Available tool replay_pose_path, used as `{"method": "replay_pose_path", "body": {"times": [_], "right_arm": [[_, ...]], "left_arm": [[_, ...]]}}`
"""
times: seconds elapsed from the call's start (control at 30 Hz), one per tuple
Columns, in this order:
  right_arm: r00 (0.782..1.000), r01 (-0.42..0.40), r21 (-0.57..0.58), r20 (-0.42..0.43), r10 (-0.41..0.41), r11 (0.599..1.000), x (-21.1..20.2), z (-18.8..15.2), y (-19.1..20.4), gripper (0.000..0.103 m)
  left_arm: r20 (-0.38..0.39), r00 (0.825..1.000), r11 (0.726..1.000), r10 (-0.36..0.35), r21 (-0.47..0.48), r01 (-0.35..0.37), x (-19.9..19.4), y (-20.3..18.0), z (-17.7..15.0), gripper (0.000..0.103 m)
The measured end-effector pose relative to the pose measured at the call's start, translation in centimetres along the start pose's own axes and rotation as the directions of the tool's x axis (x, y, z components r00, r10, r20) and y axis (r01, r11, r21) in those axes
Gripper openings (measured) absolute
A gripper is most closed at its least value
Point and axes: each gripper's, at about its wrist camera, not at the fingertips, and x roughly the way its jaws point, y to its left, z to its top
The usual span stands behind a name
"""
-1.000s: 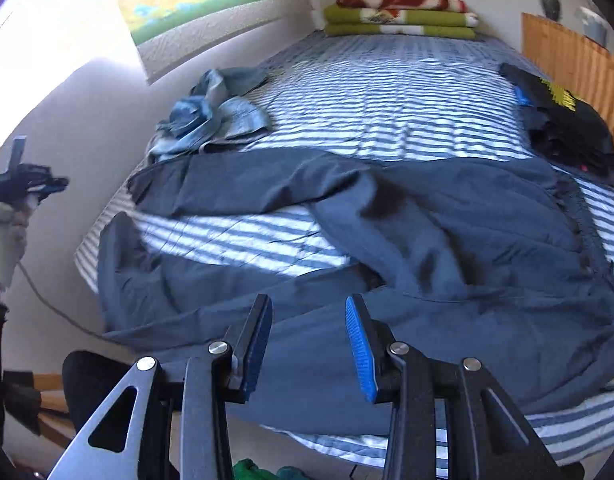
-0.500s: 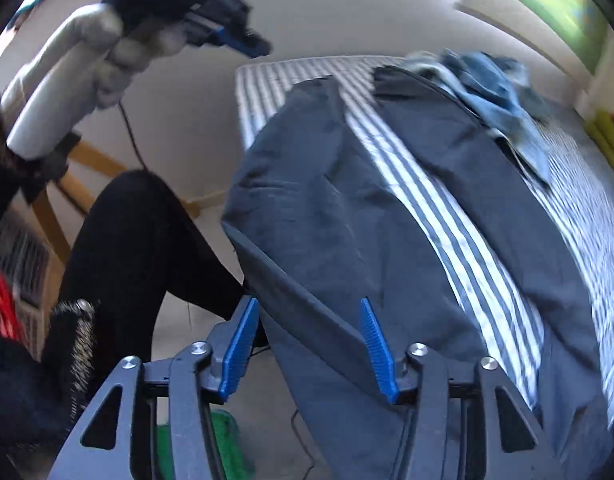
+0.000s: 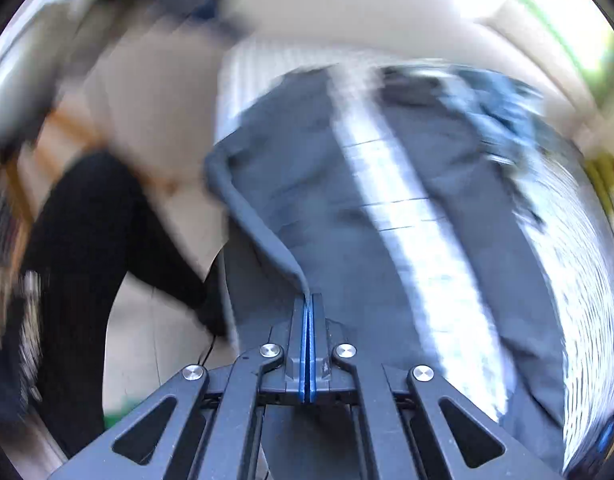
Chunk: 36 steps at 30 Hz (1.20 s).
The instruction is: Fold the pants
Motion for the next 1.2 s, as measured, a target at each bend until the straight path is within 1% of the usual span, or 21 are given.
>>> {"method": "replay_pose_path", "body": {"times": [0.07, 0.13, 0.2, 0.23, 0.3, 0.37, 0.43, 0.5, 0.6, 0.67, 0.73, 0.77, 0.8, 0.83, 0.87, 0.9, 0.97, 1.03, 1.07, 1.13, 1.2], "right_arm": [[0.999, 0.021, 0.158, 0.044, -0.028, 0.987, -1.4, 0.7, -5.2, 0.0], [0.993, 0.095, 0.297, 0.044, -0.113, 0.95, -2.1, 0.9, -10.0, 0.0], [0.987, 0.143, 0.347, 0.019, -0.16, 0.927, -1.8, 0.9, -12.9, 0.0], [0.981, 0.185, 0.354, -0.006, -0.195, 0.917, -1.3, 0.7, -14.0, 0.0], [0.97, 0.243, 0.35, -0.06, -0.237, 0.905, 0.1, 0.3, -15.2, 0.0], [0.967, 0.256, 0.359, -0.095, -0.237, 0.898, 1.4, -0.3, -15.9, 0.0], [0.968, 0.25, 0.365, -0.098, -0.23, 0.897, 1.9, -0.8, -16.2, 0.0], [0.967, 0.254, 0.373, -0.098, -0.234, 0.893, 2.2, -1.2, -16.3, 0.0], [0.969, 0.247, 0.393, -0.091, -0.23, 0.886, 1.7, -2.0, -16.8, 0.0], [0.97, 0.243, 0.398, -0.083, -0.23, 0.884, 1.3, -2.3, -16.7, 0.0], [0.971, 0.237, 0.405, -0.075, -0.226, 0.883, 1.1, -2.4, -16.4, 0.0], [0.972, 0.233, 0.406, -0.074, -0.222, 0.883, 1.1, -2.4, -16.5, 0.0], [0.972, 0.232, 0.407, -0.074, -0.221, 0.884, 1.1, -2.3, -16.3, 0.0], [0.972, 0.232, 0.407, -0.073, -0.221, 0.883, 1.0, -2.3, -16.2, 0.0], [0.972, 0.231, 0.411, -0.07, -0.223, 0.882, 0.9, -2.2, -15.9, 0.001], [0.973, 0.23, 0.414, -0.066, -0.222, 0.881, 0.6, -2.2, -15.7, 0.001], [0.973, 0.226, 0.409, -0.047, -0.227, 0.884, -0.6, -2.3, -15.2, 0.001], [0.97, 0.231, 0.392, -0.023, -0.241, 0.891, -2.4, -2.6, -14.6, 0.001], [0.971, 0.225, 0.389, -0.012, -0.239, 0.893, -3.3, -2.8, -14.3, 0.001], [0.976, 0.188, 0.385, 0.028, -0.216, 0.903, -5.8, -3.3, -13.9, 0.001], [0.976, 0.167, 0.378, 0.069, -0.208, 0.911, -7.8, -3.6, -13.7, 0.001]], "left_arm": [[-0.011, 1.0, 1.0, -0.003, 0.022, 0.003, 0.9, -0.9, 0.4, 0.013], [-0.021, 1.0, 0.998, 0.004, 0.055, -0.003, 2.0, -2.1, 0.7, 0.023], [-0.037, 0.999, 0.995, 0.003, 0.096, 0.001, 3.3, -3.5, 0.9, 0.031], [-0.053, 0.999, 0.993, 0.003, 0.117, 0.003, 4.2, -4.2, 0.9, 0.035], [-0.086, 0.996, 0.99, -0.002, 0.137, 0.014, 5.9, -5.0, 0.7, 0.036], [-0.128, 0.992, 0.987, -0.015, 0.154, 0.035, 7.9, -5.8, 0.3, 0.043], [-0.16, 0.987, 0.984, -0.022, 0.171, 0.049, 9.5, -6.4, -0.4, 0.056], [-0.192, 0.98, 0.982, -0.057, 0.165, 0.089, 10.4, -6.9, -1.4, 0.056], [-0.173, 0.976, 0.976, -0.128, 0.152, 0.155, 9.4, -7.1, -3.1, 0.057], [-0.149, 0.982, 0.969, -0.117, 0.198, 0.145, 8.4, -7.7, -4.4, 0.059], [-0.133, 0.988, 0.942, -0.08, 0.314, 0.119, 8.3, -9.0, -5.9, 0.07], [-0.129, 0.991, 0.928, -0.026, 0.367, 0.072, 8.9, -9.5, -6.4, 0.07], [-0.125, 0.992, 0.919, 0.037, 0.395, 0.015, 9.6, -9.6, -6.7, 0.065], [-0.134, 0.988, 0.911, 0.074, 0.412, -0.012, 10.3, -9.9, -6.8, 0.033], [-0.159, 0.984, 0.909, 0.084, 0.418, -0.01, 10.8, -10.0, -6.9, 0.017], [-0.177, 0.981, 0.913, 0.074, 0.408, 0.005, 10.9, -10.0, -6.8, 0.015], [-0.17, 0.985, 0.917, 0.028, 0.396, 0.042, 9.5, -10.3, -6.6, 0.011], [-0.172, 0.983, 0.93, -0.061, 0.349, 0.119, 6.7, -10.2, -6.4, 0.009], [-0.18, 0.976, 0.932, -0.12, 0.318, 0.173, 5.0, -10.0, -6.3, 0.009], [-0.176, 0.96, 0.927, -0.218, 0.269, 0.26, 1.7, -9.5, -5.9, 0.008], [-0.152, 0.942, 0.918, -0.3, 0.221, 0.328, -1.1, -9.1, -5.1, 0.008]]}}
